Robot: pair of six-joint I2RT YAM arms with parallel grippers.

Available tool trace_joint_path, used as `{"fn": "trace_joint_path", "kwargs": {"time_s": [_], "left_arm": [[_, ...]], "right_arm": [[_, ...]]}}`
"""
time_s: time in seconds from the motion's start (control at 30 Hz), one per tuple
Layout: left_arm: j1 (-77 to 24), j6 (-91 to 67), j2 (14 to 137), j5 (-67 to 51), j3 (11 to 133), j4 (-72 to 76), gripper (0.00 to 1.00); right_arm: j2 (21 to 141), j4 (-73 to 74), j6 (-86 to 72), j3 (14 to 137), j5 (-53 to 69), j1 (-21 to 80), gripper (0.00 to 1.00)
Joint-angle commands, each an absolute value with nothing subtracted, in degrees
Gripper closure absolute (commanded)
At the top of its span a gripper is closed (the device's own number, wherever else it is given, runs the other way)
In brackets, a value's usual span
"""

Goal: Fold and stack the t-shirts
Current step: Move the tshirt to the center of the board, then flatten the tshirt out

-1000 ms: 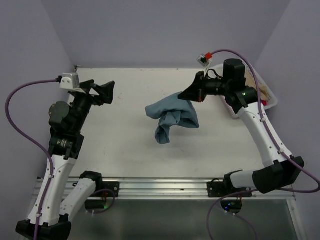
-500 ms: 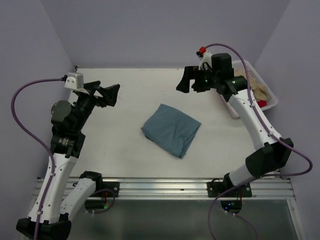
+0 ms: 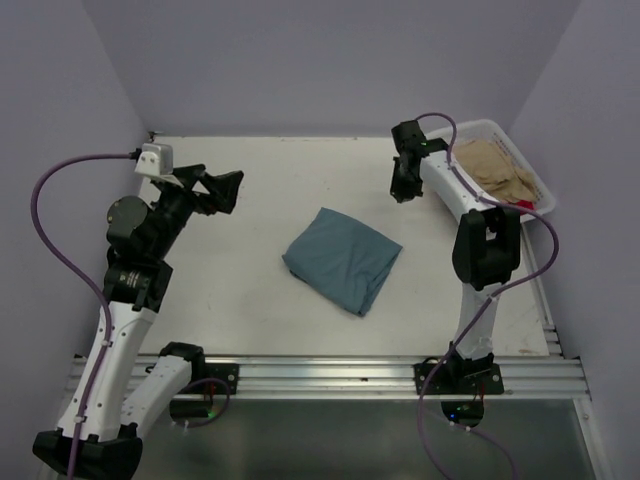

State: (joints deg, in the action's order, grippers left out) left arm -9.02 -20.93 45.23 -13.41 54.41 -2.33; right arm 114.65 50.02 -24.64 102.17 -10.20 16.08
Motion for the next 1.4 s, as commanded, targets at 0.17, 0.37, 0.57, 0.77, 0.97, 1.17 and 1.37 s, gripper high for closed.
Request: {"fn": "trace_joint_path", "kwargs": {"time_s": [0.17,0.37,0.57,0.77,0.97,1.17,1.37], "left_arm": [[-8.9,-22.3,45.6,-14.8,52.7,-2.1,0.00],[-9.0,-23.3,46.3,-16.5,51.2,-0.9,0.00],[-10.8,-18.7,55.9,-18.5,52.9,-6.7,0.00],[-21.9,-7.5,69.4,-17.1,54.9,-14.9,0.02],[-33.7,2.3,74.7,-15.4,56.9,-18.0,0.02],[-40.0,8.1,74.1,-17.9,58.7,-21.0,0.01],[-50.1,11.4,82.9,-11.4,60.5,-24.5,0.00]], "right_arm": [[117.2,51.4,-31.6,104.1,-19.4,7.2,1.00],[122.5,52.8,-30.9,110.3,-19.1,1.7,1.00],[126.7,55.8,-30.4,118.5,-20.3,-1.7,1.00],[127.9,55.6,-29.4,120.7,-20.7,-2.5,1.00],[128.9,55.2,-28.0,123.0,-20.3,-2.9,1.00],[128.6,54.0,-27.4,122.5,-18.2,-3.5,1.00],[126.5,51.2,-26.6,119.7,-13.0,-3.5,1.00]]}}
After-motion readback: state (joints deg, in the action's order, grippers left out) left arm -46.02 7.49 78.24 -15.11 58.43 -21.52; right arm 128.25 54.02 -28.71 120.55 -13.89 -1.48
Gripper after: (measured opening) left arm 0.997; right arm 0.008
